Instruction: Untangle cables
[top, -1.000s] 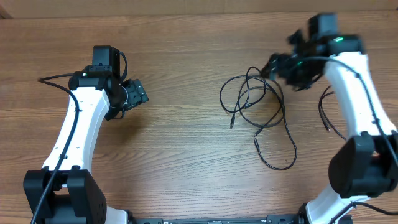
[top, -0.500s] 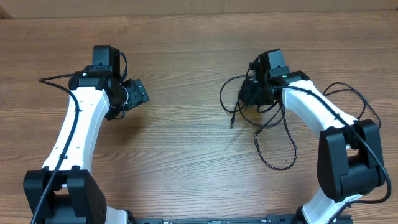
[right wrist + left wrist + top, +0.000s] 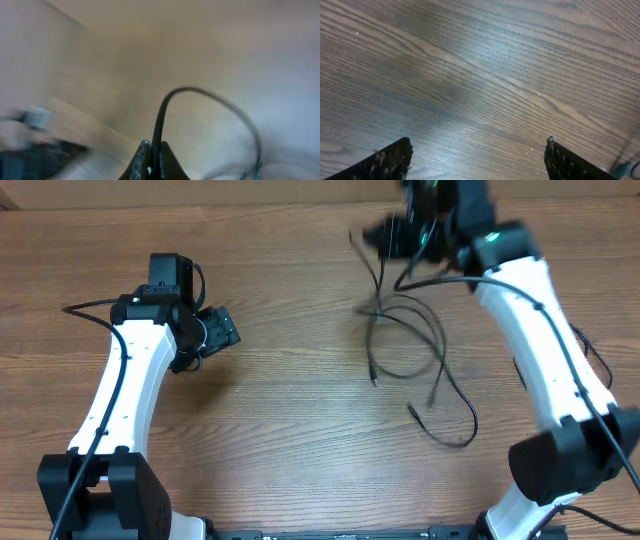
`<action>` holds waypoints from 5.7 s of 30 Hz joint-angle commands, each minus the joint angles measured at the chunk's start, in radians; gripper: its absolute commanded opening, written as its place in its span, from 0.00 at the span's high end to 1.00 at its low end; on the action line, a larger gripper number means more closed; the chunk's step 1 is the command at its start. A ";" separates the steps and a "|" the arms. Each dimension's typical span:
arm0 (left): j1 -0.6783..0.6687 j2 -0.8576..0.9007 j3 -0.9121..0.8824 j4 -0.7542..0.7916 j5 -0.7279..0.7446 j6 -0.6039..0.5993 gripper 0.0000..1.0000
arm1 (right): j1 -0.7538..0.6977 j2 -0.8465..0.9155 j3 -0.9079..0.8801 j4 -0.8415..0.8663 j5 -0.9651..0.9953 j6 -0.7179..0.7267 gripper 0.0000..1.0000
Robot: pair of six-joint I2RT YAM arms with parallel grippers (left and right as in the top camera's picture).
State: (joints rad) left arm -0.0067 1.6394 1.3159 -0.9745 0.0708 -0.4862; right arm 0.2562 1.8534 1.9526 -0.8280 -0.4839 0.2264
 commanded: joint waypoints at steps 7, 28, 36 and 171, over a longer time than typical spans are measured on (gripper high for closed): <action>0.000 -0.005 0.024 0.000 0.001 0.019 0.16 | -0.002 -0.047 0.486 0.002 -0.022 -0.021 0.96; 0.000 -0.005 0.024 0.000 0.001 0.019 0.16 | -0.267 -0.045 0.618 -0.334 0.797 0.004 0.96; 0.000 -0.005 0.023 0.003 0.002 0.019 0.16 | -0.476 -0.043 0.518 -0.594 1.009 0.153 0.96; 0.000 -0.005 0.023 -0.005 0.008 0.018 0.17 | -0.061 -0.144 -0.624 0.091 -0.061 -0.173 0.96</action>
State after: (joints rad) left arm -0.0067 1.6394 1.3163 -0.9798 0.0746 -0.4862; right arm 0.1226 1.7077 1.3266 -0.7219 -0.6048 0.0563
